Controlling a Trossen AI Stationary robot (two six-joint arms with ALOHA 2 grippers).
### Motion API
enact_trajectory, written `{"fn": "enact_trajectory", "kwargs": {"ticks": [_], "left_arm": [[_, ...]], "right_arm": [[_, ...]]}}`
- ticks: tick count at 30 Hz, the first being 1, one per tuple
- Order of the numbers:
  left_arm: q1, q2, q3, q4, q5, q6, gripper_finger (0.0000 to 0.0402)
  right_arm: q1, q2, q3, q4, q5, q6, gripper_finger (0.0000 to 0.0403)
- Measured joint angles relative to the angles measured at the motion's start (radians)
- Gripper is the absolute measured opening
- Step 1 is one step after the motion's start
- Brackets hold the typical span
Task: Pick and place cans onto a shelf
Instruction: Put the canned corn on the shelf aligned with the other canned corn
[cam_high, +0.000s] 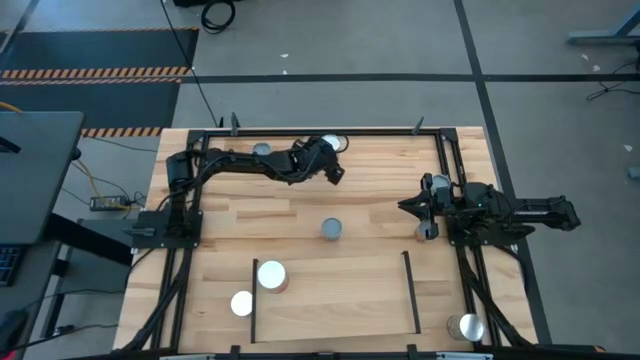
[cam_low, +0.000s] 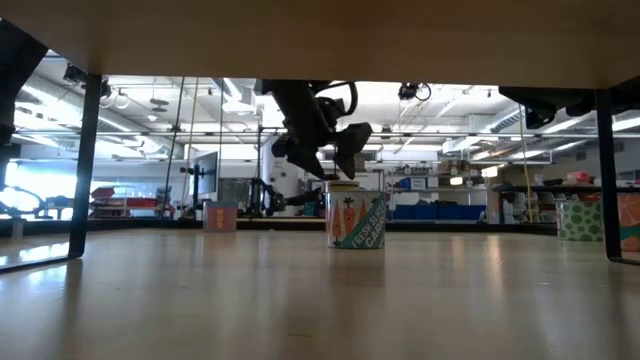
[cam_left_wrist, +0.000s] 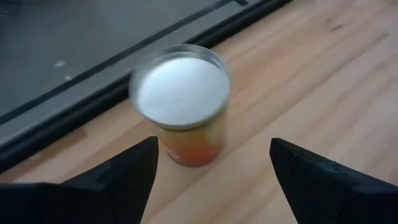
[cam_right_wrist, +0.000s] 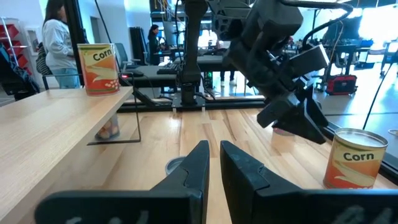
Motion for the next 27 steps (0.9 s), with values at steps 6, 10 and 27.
{"fn": "enact_trajectory", "kwargs": {"ticks": [6, 10, 27], "left_arm": [[-0.054, -0.012, -0.001, 0.045, 0.035, 0.052, 0.0258], [-0.104, -0.08, -0.001, 0.053, 0.034, 0.149, 0.0163], [-0.012, -0.253, 0.0, 0.085, 0.089, 0.327, 0.0118]], "right_arm": [[0.0, 0.0, 0.0, 0.0, 0.0, 0.0, 0.0047], [0.0, 0.0, 0.0, 0.0, 0.0, 0.0, 0.0047], [0.0, 0.0, 0.0, 0.0, 0.0, 0.0, 0.0047]]}}
